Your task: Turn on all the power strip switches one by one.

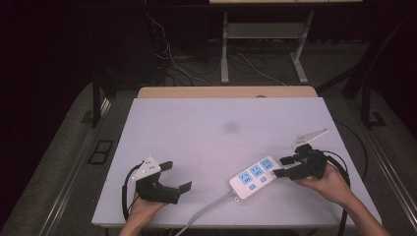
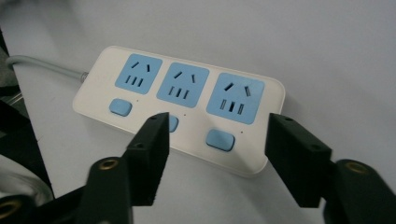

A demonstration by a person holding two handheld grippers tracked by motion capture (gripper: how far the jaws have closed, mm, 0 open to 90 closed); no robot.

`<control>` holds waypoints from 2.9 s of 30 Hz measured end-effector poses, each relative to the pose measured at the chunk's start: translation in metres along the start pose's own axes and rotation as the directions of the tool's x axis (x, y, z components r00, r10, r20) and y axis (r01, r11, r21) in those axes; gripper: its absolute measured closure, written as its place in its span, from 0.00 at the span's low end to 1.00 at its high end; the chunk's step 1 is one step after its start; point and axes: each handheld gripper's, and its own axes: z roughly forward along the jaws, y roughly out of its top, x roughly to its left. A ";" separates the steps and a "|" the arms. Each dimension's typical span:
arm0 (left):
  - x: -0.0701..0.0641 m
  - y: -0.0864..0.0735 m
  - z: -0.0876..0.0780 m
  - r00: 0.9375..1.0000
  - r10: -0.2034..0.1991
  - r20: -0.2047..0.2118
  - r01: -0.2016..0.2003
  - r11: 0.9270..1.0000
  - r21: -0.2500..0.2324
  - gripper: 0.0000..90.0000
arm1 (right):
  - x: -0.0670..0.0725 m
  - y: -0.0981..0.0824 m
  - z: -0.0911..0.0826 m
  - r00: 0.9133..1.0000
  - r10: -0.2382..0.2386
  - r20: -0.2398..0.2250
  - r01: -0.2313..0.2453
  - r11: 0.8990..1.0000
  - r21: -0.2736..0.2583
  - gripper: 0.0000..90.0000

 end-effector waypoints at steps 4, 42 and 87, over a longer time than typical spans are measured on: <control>0.000 0.000 0.000 1.000 0.000 -0.001 0.000 1.000 0.001 0.00 | -0.003 0.001 0.001 0.999 0.028 -0.037 -0.027 1.000 0.011 0.68; 0.000 0.000 0.001 1.000 0.008 0.003 -0.009 1.000 0.014 0.00 | -0.007 -0.001 0.023 0.999 -0.016 -0.038 0.017 1.000 0.020 1.00; 0.001 -0.001 0.002 1.000 0.008 0.009 -0.009 1.000 0.025 0.00 | -0.012 -0.001 0.024 0.997 -0.022 -0.080 0.023 1.000 0.014 1.00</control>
